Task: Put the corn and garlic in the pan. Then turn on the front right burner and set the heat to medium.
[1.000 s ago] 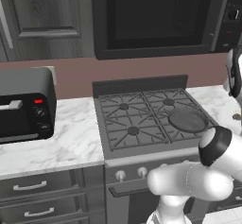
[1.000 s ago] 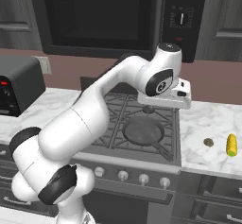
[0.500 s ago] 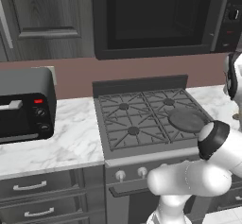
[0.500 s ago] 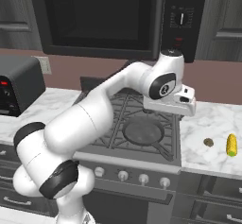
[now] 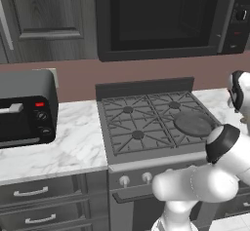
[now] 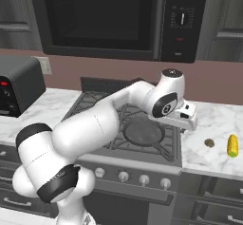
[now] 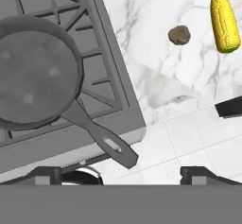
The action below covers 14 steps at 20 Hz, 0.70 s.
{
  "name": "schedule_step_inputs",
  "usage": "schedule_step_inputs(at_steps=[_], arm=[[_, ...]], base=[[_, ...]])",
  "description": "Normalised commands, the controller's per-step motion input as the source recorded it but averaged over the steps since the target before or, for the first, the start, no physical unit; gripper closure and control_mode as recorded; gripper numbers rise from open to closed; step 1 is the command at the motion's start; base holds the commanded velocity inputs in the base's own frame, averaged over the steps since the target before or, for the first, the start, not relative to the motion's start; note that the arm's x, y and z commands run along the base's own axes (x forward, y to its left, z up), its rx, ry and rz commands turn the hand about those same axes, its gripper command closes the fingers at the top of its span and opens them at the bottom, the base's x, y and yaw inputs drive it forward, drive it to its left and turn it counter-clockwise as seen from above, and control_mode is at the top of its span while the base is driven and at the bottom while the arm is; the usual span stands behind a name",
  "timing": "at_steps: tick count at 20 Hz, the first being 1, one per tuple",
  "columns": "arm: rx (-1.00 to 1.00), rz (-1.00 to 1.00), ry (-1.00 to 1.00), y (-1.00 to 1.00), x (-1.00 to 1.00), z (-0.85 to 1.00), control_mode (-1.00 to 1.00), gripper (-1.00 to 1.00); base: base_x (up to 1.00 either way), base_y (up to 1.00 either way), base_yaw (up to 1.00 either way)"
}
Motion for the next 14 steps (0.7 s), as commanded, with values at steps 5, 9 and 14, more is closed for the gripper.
schedule_step_inputs(at_steps=[5,9,14], arm=[[0.0,-0.06,0.0,-0.45,0.33,-0.38,-1.0,-1.0],[0.0,-0.02,0.0,-0.53,0.38,-0.1,-1.0,-1.0],[0.0,-0.01,0.0,-0.46,0.28,0.0,-1.0,-1.0]], base=[[0.0,0.0,0.0],[0.0,0.0,0.0],[0.0,0.0,0.0]])
